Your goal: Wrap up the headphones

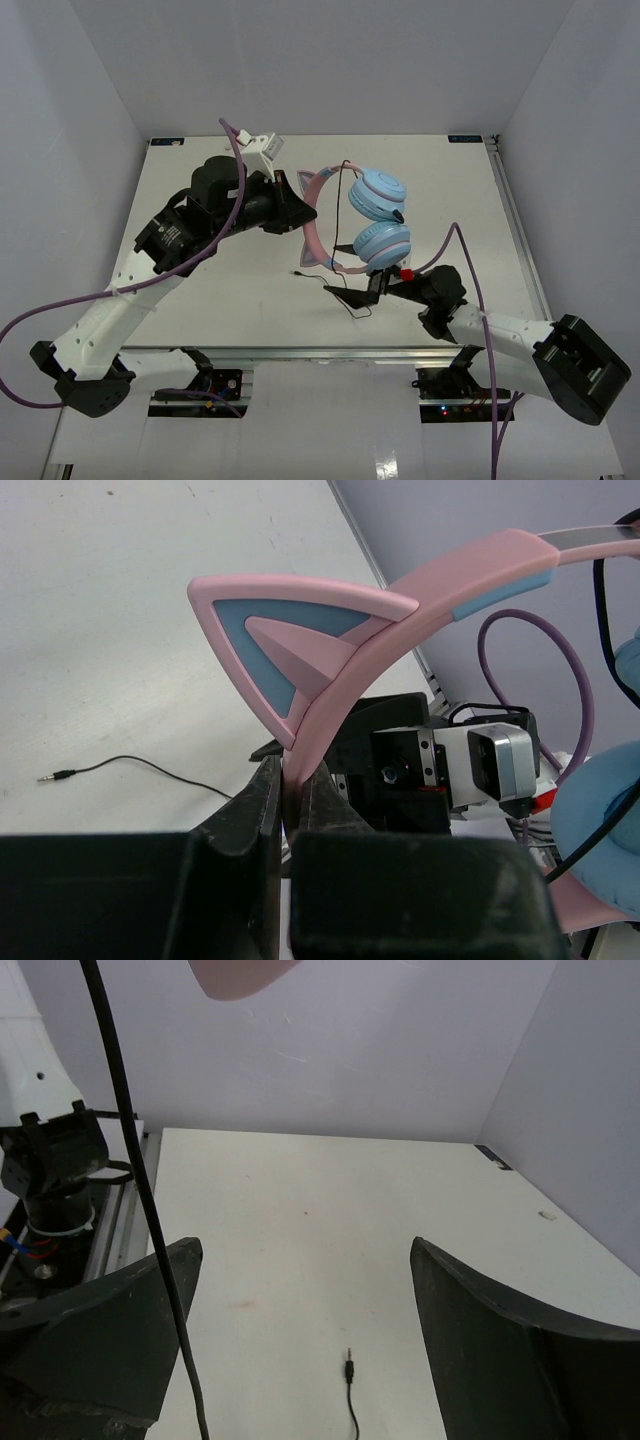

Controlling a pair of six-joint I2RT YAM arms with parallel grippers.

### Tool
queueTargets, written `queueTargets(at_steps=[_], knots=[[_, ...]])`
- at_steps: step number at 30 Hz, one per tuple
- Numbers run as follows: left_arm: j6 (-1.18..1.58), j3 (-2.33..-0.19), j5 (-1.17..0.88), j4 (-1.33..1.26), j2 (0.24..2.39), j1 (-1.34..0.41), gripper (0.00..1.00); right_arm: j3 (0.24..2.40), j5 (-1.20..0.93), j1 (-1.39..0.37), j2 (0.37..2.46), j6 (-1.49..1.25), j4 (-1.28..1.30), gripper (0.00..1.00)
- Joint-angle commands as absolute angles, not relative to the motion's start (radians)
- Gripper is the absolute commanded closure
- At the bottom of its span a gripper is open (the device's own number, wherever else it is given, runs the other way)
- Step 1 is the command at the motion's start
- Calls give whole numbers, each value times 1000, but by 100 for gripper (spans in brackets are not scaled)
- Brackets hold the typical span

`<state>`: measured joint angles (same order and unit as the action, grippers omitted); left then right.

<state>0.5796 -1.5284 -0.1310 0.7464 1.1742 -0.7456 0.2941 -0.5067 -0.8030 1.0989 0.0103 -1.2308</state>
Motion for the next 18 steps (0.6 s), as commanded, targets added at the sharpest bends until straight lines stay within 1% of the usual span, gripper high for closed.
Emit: queueTargets(at_steps=[1,4,5,6,7,8,9,15,18], knots=[[617,-1530,-90,652,1123,-744,100,357,-478,-859,1168,-16,-1441,13],[621,-1526,-93,643,1118,-745,100,365,-424,-883,1216,-10,-1461,23],[626,-1525,-98,639,1115,-745,100,365,-409,-886,1234,-10,-1472,30],[632,-1525,-103,635,1112,-744,100,364,-396,-888,1256,-12,-1485,38],[635,-1523,-103,634,1111,-745,100,359,-384,-890,1266,-15,-1497,43],[637,-1523,-104,631,1108,-746,100,352,-350,-891,1278,-18,-1516,52],[644,-1522,-109,628,1103,-746,100,346,-320,-891,1287,-19,-1528,57],[705,-1464,-207,572,1061,-744,100,318,-162,-891,1379,-26,-1678,78],[727,-1429,-253,560,1018,-745,100,328,-55,-891,1406,-12,-1690,90]])
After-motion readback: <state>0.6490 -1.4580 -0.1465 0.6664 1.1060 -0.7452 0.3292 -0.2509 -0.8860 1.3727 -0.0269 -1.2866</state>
